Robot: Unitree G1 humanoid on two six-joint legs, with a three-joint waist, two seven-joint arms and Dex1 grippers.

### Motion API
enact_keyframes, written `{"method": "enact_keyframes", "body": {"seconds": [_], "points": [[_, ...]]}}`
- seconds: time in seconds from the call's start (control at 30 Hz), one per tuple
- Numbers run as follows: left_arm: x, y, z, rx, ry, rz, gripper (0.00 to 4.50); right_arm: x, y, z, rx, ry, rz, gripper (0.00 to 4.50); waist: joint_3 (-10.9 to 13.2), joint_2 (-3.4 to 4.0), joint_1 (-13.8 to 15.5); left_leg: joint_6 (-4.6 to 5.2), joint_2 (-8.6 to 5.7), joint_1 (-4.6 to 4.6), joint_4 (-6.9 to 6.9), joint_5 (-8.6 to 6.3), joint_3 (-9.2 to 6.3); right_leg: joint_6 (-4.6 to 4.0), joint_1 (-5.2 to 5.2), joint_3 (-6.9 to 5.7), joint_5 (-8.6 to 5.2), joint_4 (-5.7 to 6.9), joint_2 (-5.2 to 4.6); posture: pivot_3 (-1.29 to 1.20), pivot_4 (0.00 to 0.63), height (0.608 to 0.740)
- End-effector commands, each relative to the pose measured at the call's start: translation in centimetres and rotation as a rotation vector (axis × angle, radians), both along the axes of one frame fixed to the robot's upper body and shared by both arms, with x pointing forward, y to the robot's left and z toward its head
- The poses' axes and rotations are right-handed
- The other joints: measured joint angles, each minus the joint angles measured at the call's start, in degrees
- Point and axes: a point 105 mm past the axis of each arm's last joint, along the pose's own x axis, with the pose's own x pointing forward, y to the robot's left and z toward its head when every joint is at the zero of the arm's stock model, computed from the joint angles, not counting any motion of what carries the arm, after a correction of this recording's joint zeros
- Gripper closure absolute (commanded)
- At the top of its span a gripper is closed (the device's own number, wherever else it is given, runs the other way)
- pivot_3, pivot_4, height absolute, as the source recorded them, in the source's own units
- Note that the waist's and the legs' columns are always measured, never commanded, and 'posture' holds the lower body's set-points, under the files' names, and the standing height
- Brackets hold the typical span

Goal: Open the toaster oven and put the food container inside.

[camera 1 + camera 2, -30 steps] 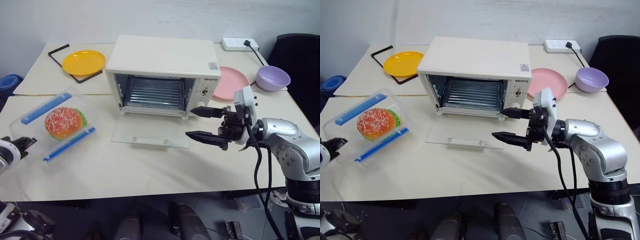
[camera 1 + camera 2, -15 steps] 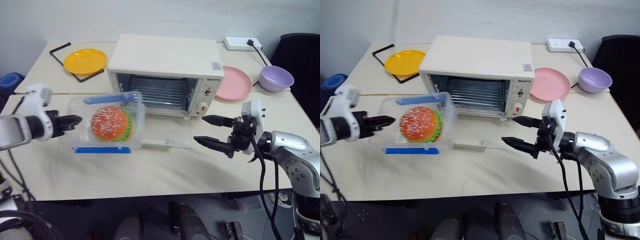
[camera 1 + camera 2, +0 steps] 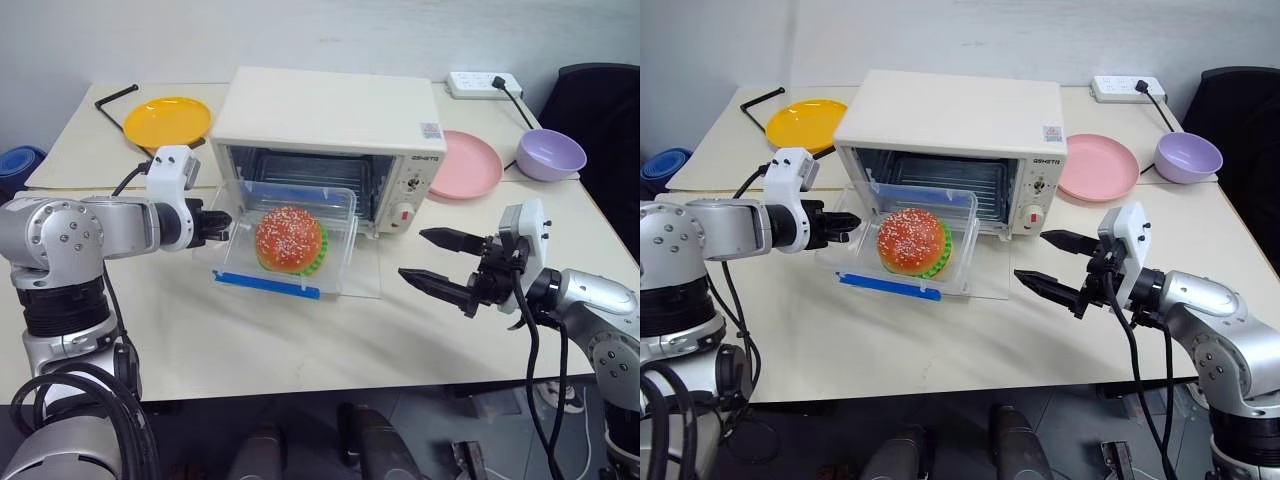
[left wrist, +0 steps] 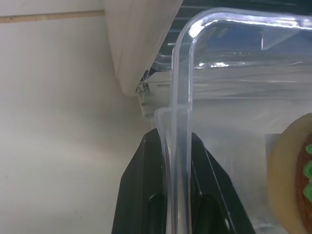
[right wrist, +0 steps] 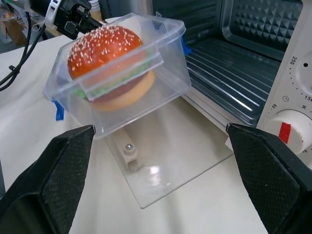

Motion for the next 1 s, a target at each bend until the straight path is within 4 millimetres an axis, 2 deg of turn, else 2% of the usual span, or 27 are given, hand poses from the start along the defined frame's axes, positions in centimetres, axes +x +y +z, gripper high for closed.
{"method": "enact_keyframes", "body": {"seconds": [0.03, 0.07, 0.2, 0.37, 0.5, 0.57, 0.67, 0.73, 0.83, 0.93, 0.97, 1.0], "points": [[0.4, -0.2, 1.1, -0.035, -0.047, 0.013, 3.75, -0.3, 0.1, 1.4, -0.004, -0.068, -0.007, 0.0, 0.0, 0.0, 0.0, 0.0, 0.0, -0.03, 0.04, 0.0, -0.02, 0.01, 0.0, -0.01, 0.01, -0.01, 0.0, 0.0, 0.15, 0.74], [0.5, -0.4, 1.0, -0.05, -0.047, 0.007, 3.55, -0.2, 0.1, 1.5, -0.001, -0.068, -0.012, 0.0, 0.0, 0.0, 0.0, 0.0, -0.01, -0.04, 0.06, 0.0, -0.02, 0.03, 0.0, -0.01, 0.02, -0.01, -0.01, 0.0, 0.15, 0.74], [0.5, -1.2, 2.0, -0.184, -0.085, -0.02, 2.31, -0.1, 0.0, 1.5, 0.002, -0.063, -0.011, 0.0, 0.0, 0.0, 0.0, 0.01, -0.02, -0.06, 0.12, 0.0, -0.02, 0.05, 0.0, -0.01, 0.03, 0.0, -0.01, 0.0, 0.15, 0.74], [-1.3, -1.7, 4.9, -0.357, -0.198, -0.173, 2.31, -0.2, 0.2, 1.4, 0.008, -0.047, 0.0, 0.0, 0.0, 0.0, -0.2, 0.01, 0.0, -0.06, 0.13, 0.0, -0.01, 0.05, -0.01, 0.0, 0.03, 0.04, 0.01, 0.0, 0.15, 0.74], [-4.6, -0.7, 7.5, -0.433, -0.331, -0.335, 2.31, -0.8, 0.8, 1.6, 0.038, -0.027, 0.045, 0.0, 0.0, 0.02, -0.4, -0.01, 0.01, -0.06, 0.15, 0.0, -0.01, 0.05, -0.01, 0.01, 0.03, 0.04, 0.01, 0.0, 0.15, 0.74], [-6.4, -0.1, 8.2, -0.477, -0.379, -0.426, 2.27, -1.2, 1.2, 1.7, 0.058, -0.016, 0.068, 0.39, 0.0, 0.06, -0.4, -0.03, 0.03, -0.04, 0.14, -0.02, 0.01, 0.04, -0.01, 0.01, 0.02, 0.04, 0.02, 0.0, 0.15, 0.74], [-9.3, 0.5, 8.3, -0.508, -0.409, -0.581, 2.89, -2.2, 1.9, 1.6, 0.079, 0.017, 0.127, 1.27, 0.0, 0.07, -0.2, -0.04, 0.03, -0.03, 0.14, -0.01, -0.01, 0.01, -0.01, -0.01, 0.01, 0.06, 0.02, 0.0, 0.15, 0.74], [-11.1, 0.3, 6.8, -0.435, -0.356, -0.675, 3.47, -3.4, 2.6, 1.1, 0.082, 0.058, 0.185, 1.94, 0.0, 0.07, -0.2, -0.03, 0.03, -0.02, 0.15, -0.01, -0.02, -0.03, 0.0, -0.01, -0.02, 0.07, 0.01, 0.0, 0.15, 0.74], [-12.0, -0.1, 4.1, -0.293, -0.281, -0.744, 4.42, -4.9, 3.5, 0.1, 0.076, 0.113, 0.246, 2.98, 0.0, 0.08, 0.0, 0.0, 0.03, -0.04, 0.14, -0.02, -0.01, -0.1, 0.02, 0.0, -0.06, -0.04, -0.03, 0.0, 0.15, 0.74], [-12.1, -0.2, 1.8, -0.179, -0.246, -0.782, 4.5, -5.1, 4.1, -0.8, 0.07, 0.132, 0.238, 4.03, 0.0, 0.1, 0.3, 0.16, -0.02, -0.03, 0.14, 0.03, 0.01, -0.46, 0.1, 0.01, -0.26, -0.19, -0.13, 0.0, 0.15, 0.74], [-12.0, -0.2, 0.9, -0.133, -0.237, -0.793, 4.5, -4.9, 4.3, -1.2, 0.069, 0.142, 0.219, 4.4, 0.0, 0.09, 0.3, 0.21, -0.01, -0.04, 0.14, 0.06, 0.03, -0.99, 0.12, 0.02, -0.56, -0.3, -0.13, 0.0, 0.15, 0.74], [-12.0, -0.2, 0.3, -0.101, -0.231, -0.804, 4.5, -4.7, 4.5, -1.5, 0.068, 0.15, 0.207, 4.45, 0.0, 0.09, 0.2, 0.27, -0.01, -0.08, 0.14, 0.11, 0.07, -0.99, 0.12, 0.06, -0.56, -0.34, -0.13, 0.0, 0.15, 0.74]]}}
